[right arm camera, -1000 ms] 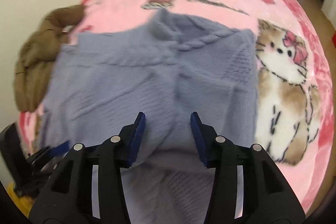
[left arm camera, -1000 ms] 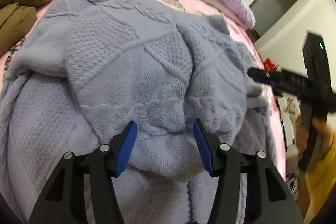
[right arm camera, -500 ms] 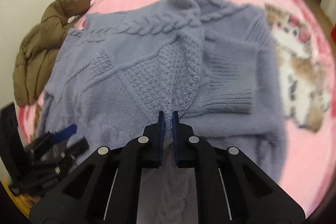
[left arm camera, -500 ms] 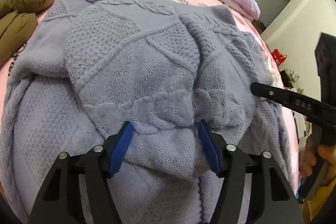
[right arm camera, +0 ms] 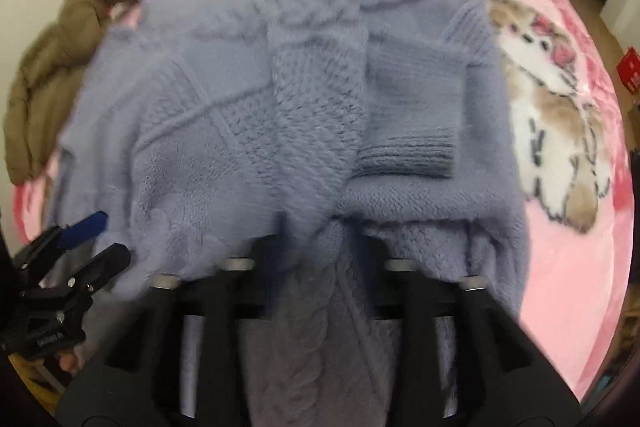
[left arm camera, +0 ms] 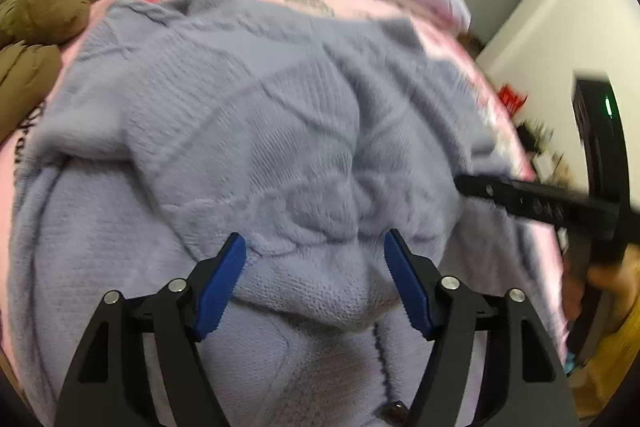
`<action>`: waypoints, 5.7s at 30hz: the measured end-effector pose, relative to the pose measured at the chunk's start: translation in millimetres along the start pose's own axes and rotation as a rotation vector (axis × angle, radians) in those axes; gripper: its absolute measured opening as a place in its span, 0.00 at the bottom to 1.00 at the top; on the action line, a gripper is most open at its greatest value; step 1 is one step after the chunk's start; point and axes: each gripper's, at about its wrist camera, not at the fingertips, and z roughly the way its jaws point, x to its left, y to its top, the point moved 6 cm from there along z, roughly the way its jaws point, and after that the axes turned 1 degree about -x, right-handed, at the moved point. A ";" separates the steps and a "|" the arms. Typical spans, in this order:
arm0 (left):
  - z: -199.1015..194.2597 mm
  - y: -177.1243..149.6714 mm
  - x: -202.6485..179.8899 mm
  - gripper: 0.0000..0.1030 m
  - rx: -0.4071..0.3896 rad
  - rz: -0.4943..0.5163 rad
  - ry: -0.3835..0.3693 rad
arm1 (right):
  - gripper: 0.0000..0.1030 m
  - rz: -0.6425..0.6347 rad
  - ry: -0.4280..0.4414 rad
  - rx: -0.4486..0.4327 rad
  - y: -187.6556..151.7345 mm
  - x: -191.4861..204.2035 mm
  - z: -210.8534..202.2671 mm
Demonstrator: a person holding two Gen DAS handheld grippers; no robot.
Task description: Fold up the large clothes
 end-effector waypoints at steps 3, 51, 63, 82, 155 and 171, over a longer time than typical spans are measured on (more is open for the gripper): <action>-19.4 13.2 11.2 0.80 -0.051 -0.017 0.008 | 0.50 0.058 0.132 -0.020 -12.5 9.2 -14.4; -91.2 -69.7 99.7 0.90 0.116 0.002 0.209 | 0.78 0.169 -0.022 0.112 -140.7 -33.9 -77.5; -133.8 -176.3 141.4 0.90 0.273 -0.189 0.175 | 0.79 0.217 -0.228 0.185 -238.5 -59.7 -104.1; -111.7 -199.1 112.8 0.60 0.330 -0.214 0.152 | 0.32 0.227 -0.174 0.240 -255.0 -49.9 -83.6; 86.5 249.7 174.3 0.34 0.114 0.053 0.339 | 0.31 0.219 0.007 0.104 233.9 -139.9 94.5; -1.1 193.5 182.8 0.94 0.087 0.189 0.220 | 0.92 -0.148 -0.046 -0.048 188.1 -109.5 7.8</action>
